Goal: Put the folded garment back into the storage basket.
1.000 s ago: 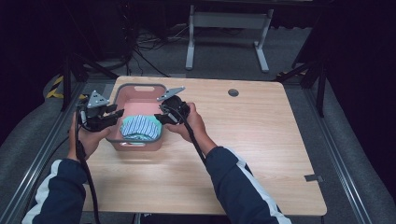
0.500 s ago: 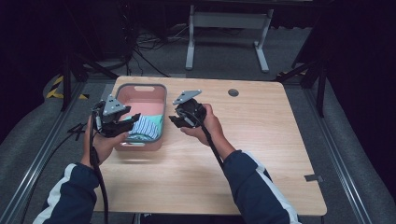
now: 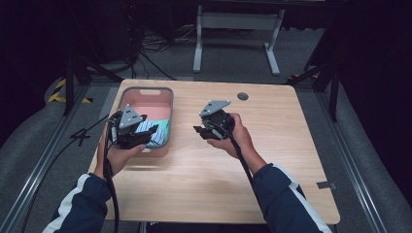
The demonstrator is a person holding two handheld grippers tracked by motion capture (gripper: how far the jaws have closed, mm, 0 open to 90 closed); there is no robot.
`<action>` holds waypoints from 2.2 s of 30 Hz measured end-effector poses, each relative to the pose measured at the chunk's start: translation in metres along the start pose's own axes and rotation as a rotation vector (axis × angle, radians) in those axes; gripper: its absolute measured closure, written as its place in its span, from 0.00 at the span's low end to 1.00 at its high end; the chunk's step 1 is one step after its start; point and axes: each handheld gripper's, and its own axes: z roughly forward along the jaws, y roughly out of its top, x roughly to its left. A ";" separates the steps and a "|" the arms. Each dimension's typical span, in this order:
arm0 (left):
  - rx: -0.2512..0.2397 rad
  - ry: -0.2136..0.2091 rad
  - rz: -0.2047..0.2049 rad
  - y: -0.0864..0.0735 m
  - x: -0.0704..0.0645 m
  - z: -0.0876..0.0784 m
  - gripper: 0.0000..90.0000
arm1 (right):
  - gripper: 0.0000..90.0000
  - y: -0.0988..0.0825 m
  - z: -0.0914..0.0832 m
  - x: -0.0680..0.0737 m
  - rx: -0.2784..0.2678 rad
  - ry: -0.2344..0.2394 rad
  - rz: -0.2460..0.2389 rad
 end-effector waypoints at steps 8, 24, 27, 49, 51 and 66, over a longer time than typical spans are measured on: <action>0.014 -0.035 0.030 -0.002 -0.013 0.003 0.51 | 0.58 -0.014 -0.011 -0.002 0.022 -0.005 -0.019; 0.029 -0.122 0.112 -0.008 -0.043 0.012 0.47 | 0.53 -0.047 -0.031 -0.006 0.057 -0.034 -0.029; 0.035 -0.136 0.134 -0.009 -0.049 0.014 0.47 | 0.52 -0.054 -0.034 -0.007 0.068 -0.034 -0.030; 0.115 -0.208 0.221 -0.028 -0.083 0.039 0.42 | 0.45 -0.115 -0.055 -0.012 0.109 -0.075 -0.027; 0.130 -0.221 0.222 -0.031 -0.085 0.041 0.41 | 0.45 -0.121 -0.057 -0.012 0.112 -0.080 -0.031; 0.163 -0.286 0.230 -0.051 -0.093 0.052 0.37 | 0.38 -0.161 -0.066 -0.007 0.107 -0.086 -0.037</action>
